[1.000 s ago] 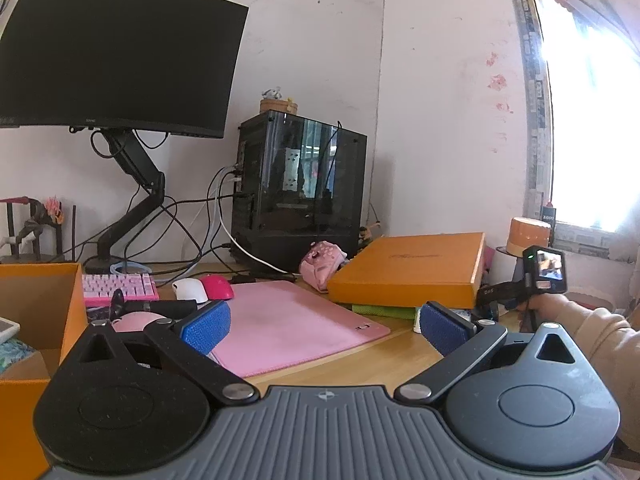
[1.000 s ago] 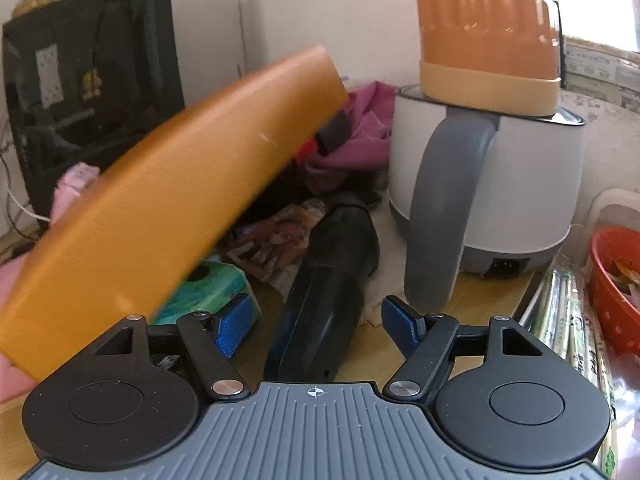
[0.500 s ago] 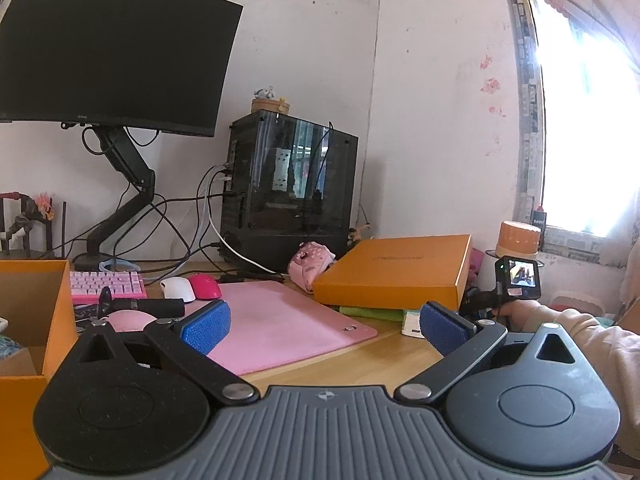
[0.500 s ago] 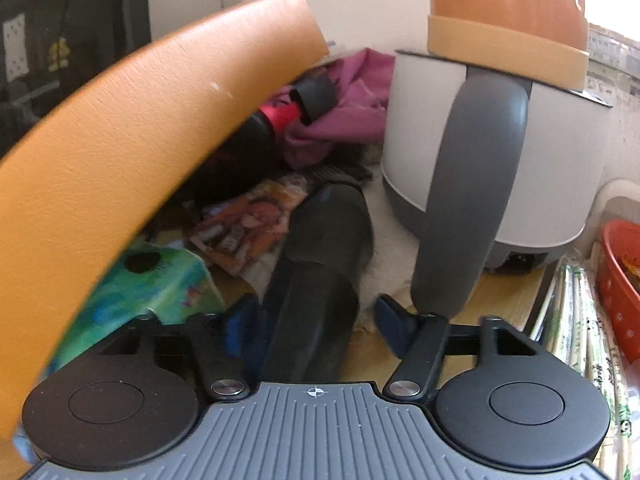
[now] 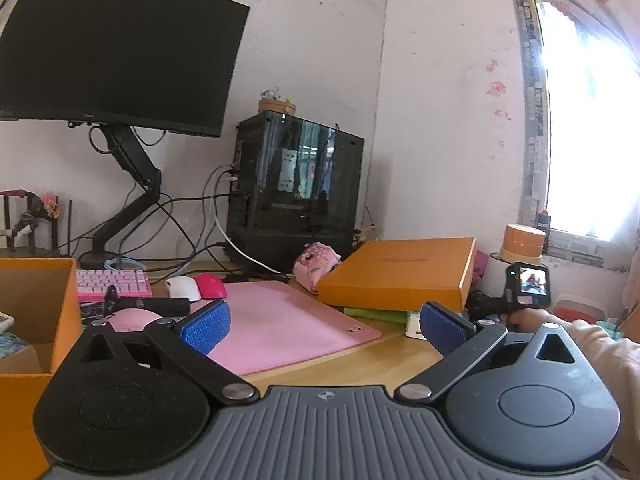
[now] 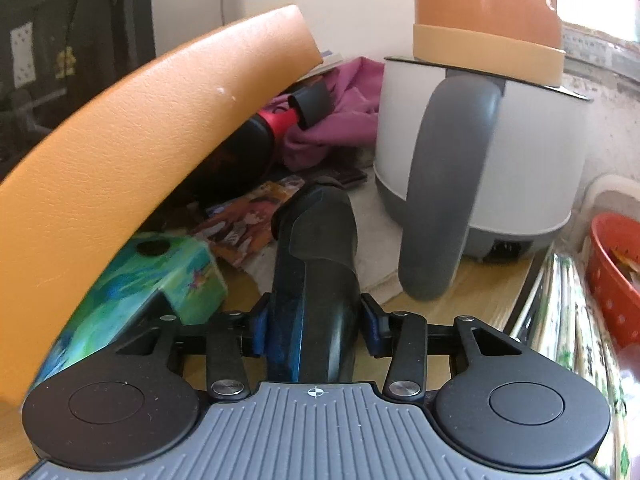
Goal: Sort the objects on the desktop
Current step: 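Close the right gripper on the black hair dryer handle, then lift the hair dryer with the right gripper and pull it back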
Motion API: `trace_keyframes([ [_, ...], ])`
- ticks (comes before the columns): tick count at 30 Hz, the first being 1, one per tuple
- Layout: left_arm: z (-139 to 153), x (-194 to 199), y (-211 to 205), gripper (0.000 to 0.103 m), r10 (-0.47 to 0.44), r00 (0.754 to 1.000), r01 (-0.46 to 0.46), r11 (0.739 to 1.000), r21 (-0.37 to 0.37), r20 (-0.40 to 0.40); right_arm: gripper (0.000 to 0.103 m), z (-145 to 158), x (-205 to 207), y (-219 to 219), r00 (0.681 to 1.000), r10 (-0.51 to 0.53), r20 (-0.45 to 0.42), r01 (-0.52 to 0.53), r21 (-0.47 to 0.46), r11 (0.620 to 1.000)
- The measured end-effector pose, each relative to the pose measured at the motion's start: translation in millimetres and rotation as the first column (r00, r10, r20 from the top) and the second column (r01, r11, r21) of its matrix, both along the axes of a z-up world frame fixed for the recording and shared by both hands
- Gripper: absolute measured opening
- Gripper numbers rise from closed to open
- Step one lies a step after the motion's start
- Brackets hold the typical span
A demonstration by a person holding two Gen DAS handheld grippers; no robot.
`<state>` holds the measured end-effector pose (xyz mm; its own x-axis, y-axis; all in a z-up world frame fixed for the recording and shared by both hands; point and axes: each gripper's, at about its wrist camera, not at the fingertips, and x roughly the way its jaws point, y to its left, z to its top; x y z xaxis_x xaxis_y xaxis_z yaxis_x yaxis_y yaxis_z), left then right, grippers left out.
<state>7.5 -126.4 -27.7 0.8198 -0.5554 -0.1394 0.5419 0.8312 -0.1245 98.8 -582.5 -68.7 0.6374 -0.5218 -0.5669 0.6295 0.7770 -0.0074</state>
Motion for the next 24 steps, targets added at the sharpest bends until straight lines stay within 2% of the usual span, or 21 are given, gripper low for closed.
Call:
trace_keyframes([
  [15, 6.0, 1.3, 30.2, 0.103, 0.147, 0.989, -0.147, 0.989, -0.013, -0.027, 0.047, 14.4, -44.5, 36.8, 0.996, 0.042, 0.079, -0.045, 0.04, 0.998],
  [24, 12.6, 9.6, 46.9, 0.103, 0.272, 0.957, -0.271, 0.962, 0.025, -0.098, 0.046, 27.1, -67.0, 64.7, 0.99, 0.06, 0.124, -0.069, 0.066, 0.995],
])
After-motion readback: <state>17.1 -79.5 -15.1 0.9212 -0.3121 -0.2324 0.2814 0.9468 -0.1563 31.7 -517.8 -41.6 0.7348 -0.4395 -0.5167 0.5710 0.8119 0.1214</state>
